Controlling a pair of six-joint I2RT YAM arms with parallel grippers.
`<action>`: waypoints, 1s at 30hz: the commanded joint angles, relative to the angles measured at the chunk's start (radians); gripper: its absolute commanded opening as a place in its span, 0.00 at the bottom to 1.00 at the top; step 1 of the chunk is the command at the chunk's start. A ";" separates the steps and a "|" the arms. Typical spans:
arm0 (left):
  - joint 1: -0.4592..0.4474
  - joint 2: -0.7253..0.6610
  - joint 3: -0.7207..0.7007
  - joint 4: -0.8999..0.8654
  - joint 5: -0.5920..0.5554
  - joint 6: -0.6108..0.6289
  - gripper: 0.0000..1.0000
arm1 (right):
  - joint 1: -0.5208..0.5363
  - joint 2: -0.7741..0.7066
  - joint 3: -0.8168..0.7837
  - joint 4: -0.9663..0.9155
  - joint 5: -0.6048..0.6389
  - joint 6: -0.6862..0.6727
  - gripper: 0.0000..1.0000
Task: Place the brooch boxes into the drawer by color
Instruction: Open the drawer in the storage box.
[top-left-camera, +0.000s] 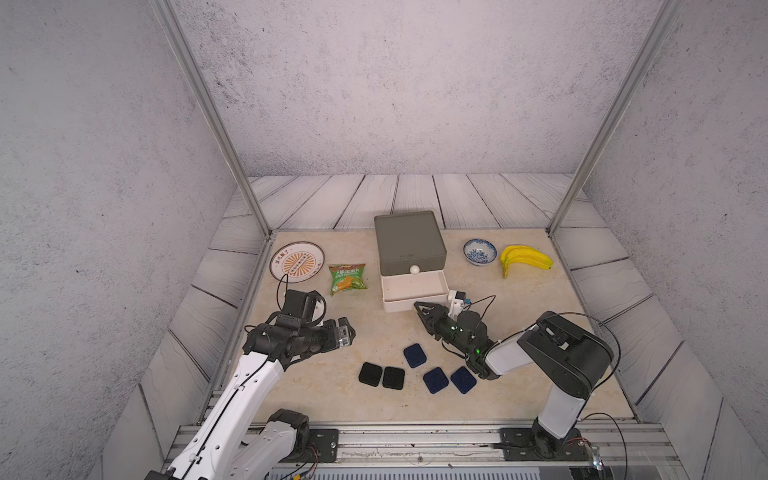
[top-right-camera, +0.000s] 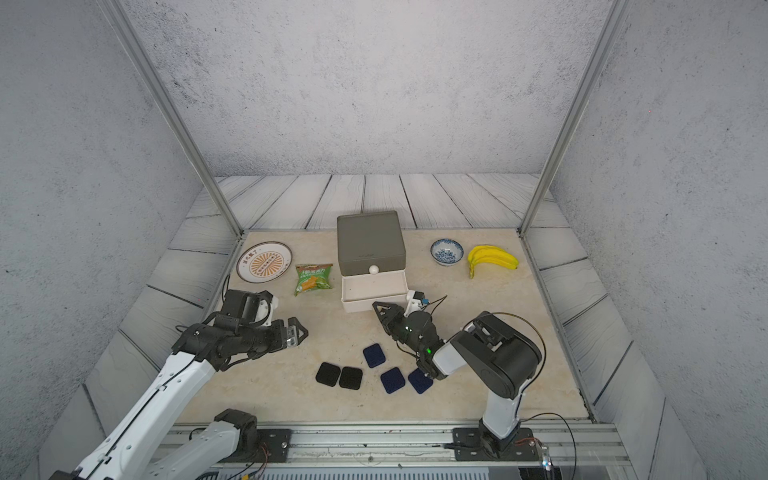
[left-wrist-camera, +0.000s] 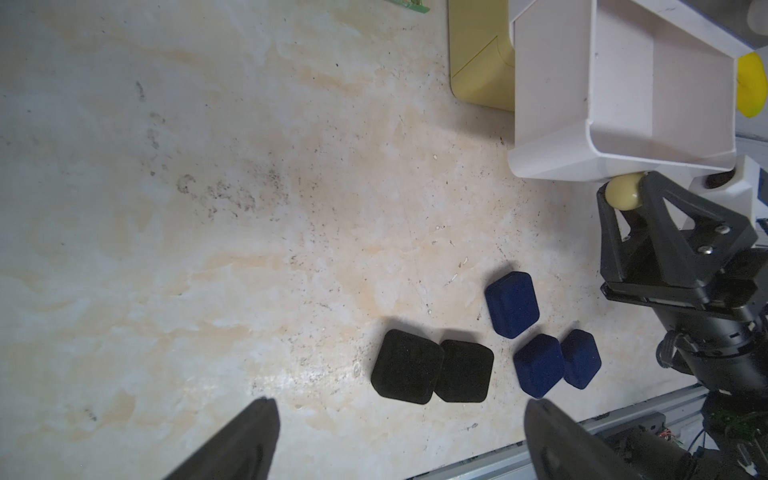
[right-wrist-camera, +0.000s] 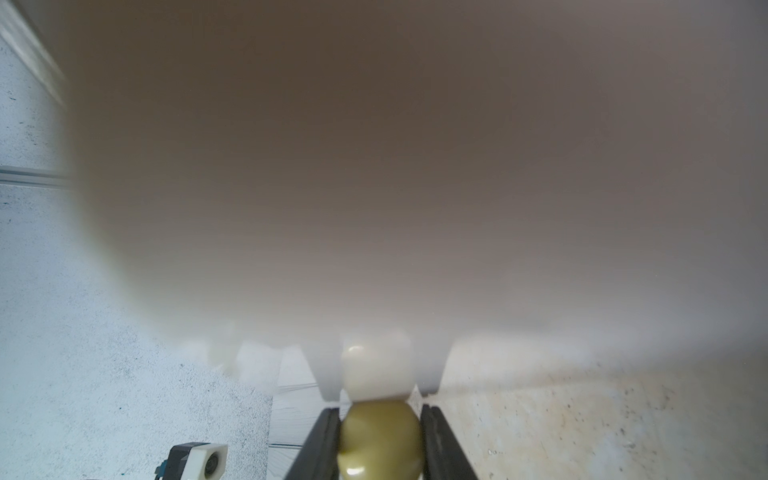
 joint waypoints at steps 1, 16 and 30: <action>0.009 0.009 -0.014 -0.006 0.016 -0.002 0.98 | 0.043 -0.029 -0.002 -0.040 -0.111 -0.030 0.48; -0.018 0.092 -0.054 -0.022 0.038 -0.036 0.98 | 0.044 -0.433 -0.065 -0.528 -0.019 -0.260 0.86; -0.151 0.199 -0.138 0.095 -0.017 -0.217 0.98 | 0.039 -0.932 0.038 -1.253 0.160 -0.581 0.90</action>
